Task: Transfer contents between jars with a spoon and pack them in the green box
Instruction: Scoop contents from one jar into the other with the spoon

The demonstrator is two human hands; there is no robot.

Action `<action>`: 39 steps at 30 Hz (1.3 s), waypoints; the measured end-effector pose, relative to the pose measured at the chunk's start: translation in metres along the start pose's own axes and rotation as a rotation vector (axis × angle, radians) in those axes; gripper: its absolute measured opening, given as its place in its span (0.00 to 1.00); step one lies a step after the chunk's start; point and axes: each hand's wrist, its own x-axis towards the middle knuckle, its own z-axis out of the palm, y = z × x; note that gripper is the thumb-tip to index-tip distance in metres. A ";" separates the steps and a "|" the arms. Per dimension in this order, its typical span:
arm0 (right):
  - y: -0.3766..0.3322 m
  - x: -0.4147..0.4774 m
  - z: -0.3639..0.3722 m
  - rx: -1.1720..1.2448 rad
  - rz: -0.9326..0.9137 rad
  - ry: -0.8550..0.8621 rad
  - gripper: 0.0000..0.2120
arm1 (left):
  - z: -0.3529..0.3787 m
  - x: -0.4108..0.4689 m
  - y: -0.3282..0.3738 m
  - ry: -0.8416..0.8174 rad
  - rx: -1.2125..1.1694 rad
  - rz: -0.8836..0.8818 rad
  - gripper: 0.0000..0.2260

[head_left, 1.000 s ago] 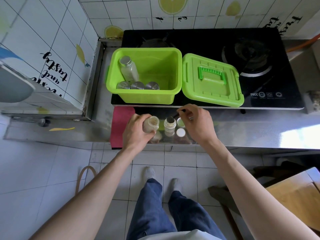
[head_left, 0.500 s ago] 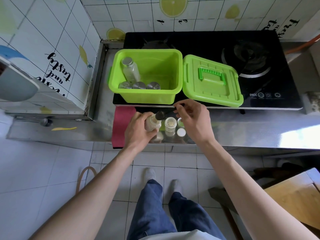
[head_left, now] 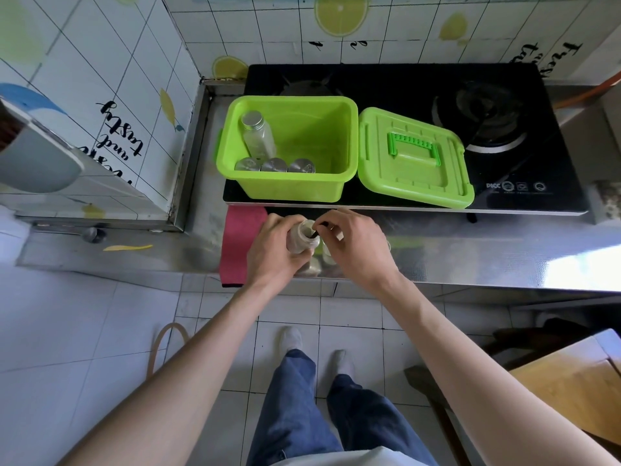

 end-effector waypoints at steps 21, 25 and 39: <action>0.000 0.005 -0.006 0.921 0.720 0.059 0.08 | -0.004 -0.001 -0.006 0.022 0.006 0.004 0.24; 0.003 0.005 -0.008 0.909 0.719 0.064 0.08 | -0.003 0.001 -0.007 0.022 0.016 0.006 0.24; 0.016 0.008 -0.008 0.889 0.717 0.095 0.09 | 0.002 0.003 -0.010 -0.004 0.035 -0.019 0.25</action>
